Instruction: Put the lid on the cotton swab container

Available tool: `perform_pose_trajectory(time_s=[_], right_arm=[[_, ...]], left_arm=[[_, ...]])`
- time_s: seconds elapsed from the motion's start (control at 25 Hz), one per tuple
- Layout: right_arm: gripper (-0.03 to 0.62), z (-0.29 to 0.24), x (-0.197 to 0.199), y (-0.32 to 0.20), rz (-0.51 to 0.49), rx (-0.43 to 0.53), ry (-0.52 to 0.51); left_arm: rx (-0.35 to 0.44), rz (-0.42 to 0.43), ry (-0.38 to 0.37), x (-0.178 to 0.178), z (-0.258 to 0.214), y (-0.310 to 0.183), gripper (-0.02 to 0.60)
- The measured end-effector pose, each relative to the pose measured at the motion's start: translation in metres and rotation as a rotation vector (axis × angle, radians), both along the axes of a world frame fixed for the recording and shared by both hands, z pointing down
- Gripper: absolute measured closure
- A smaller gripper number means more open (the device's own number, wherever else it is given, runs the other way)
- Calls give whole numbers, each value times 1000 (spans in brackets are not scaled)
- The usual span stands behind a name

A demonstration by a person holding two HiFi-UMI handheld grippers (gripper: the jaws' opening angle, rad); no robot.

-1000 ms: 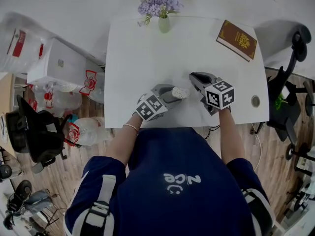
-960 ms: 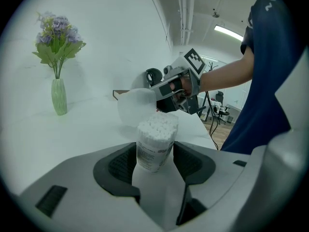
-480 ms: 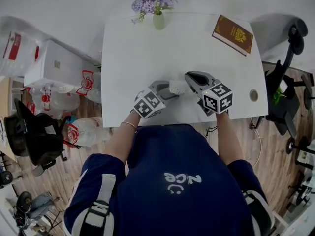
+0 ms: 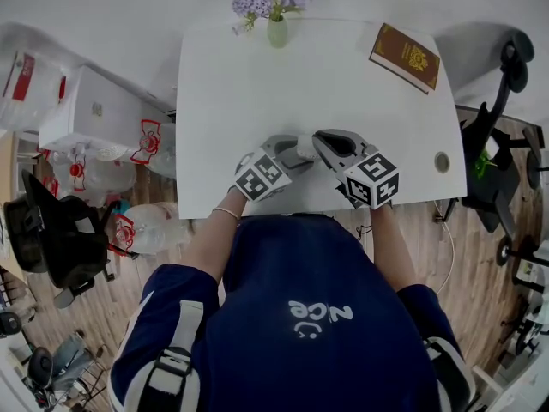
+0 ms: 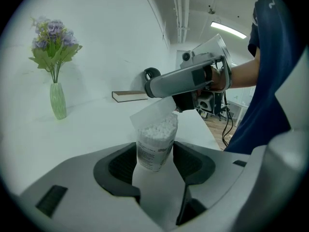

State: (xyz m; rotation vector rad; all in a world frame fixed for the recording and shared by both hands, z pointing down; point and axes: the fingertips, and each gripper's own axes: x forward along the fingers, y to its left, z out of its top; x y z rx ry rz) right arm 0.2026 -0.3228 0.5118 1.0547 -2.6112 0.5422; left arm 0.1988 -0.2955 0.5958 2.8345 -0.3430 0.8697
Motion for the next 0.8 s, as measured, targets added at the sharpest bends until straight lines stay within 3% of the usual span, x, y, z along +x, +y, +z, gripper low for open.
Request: perform_pose_trajectory(time_s=[0.32,0.8], right_arm=[[536,8,-12,19,-10,-6,34],[536,15,-12,26,56,6,85]], left_arm=[[1,-2,-15,-1,0,1,324],[30,-13,-7,0,2,1,324]])
